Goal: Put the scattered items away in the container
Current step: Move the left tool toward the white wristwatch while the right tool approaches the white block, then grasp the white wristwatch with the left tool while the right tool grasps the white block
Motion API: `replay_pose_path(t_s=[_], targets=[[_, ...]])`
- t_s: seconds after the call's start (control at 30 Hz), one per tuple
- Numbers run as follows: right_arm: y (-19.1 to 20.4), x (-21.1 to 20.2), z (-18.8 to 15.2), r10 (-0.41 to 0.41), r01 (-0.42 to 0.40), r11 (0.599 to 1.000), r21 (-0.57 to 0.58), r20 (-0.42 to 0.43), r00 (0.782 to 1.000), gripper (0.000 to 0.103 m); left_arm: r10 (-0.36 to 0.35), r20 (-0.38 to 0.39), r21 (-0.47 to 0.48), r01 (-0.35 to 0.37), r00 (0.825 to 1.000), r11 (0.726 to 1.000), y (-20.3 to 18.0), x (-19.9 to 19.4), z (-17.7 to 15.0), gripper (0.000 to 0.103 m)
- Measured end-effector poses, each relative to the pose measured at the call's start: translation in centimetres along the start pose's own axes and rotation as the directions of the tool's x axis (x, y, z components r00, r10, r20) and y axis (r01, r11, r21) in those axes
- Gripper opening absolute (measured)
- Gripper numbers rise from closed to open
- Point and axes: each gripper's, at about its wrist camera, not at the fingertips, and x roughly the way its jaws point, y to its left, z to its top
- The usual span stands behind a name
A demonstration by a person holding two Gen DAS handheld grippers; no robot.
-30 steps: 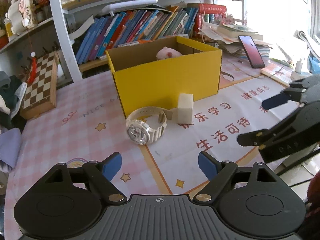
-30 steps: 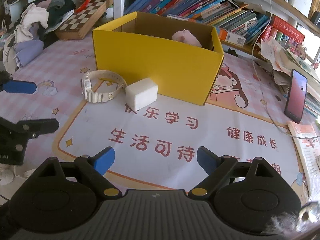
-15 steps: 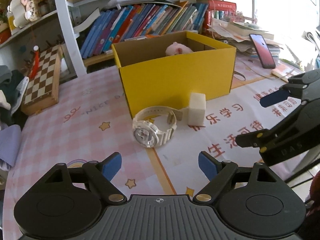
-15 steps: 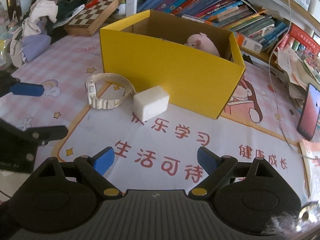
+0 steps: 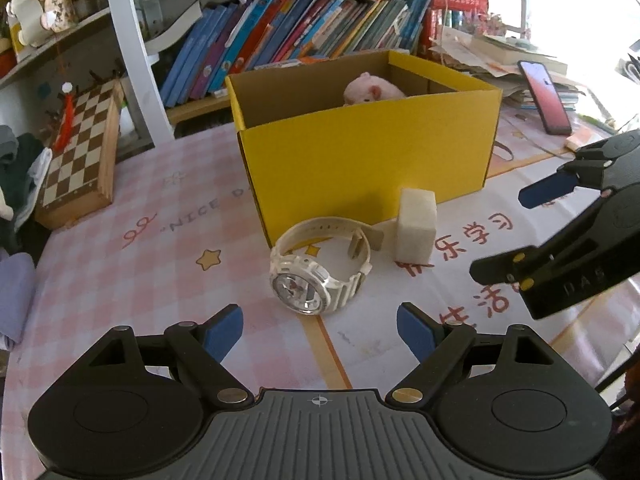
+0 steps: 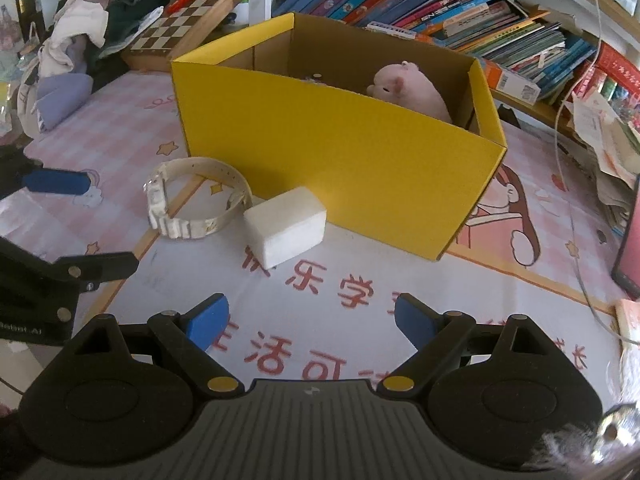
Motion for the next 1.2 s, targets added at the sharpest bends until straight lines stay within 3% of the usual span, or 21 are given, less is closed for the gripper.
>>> replay_pose_path(t_s=[0.6,1.03,1.2], targets=[[-1.7,4.3,2.3,0.122,-0.123,0.992,-0.03,-0.029,0.992,0.09,0.05,-0.037,0.063,-0.048,0.998,0.997,-0.4,4.3,1.6,0.086],[-2.6,6.0,3.4,0.195,-0.196,0.98,-0.029,-0.032,0.98,0.088,0.019,-0.072,0.025,-0.017,0.997,1.0,0.7,6.6,2.2,0.086],[-2.7,6.4,3.7,0.227,-0.228,0.973,-0.033,-0.023,0.974,0.081,0.016,-0.084,-0.002,-0.016,0.996,1.0,0.8,6.9,2.3,0.085]])
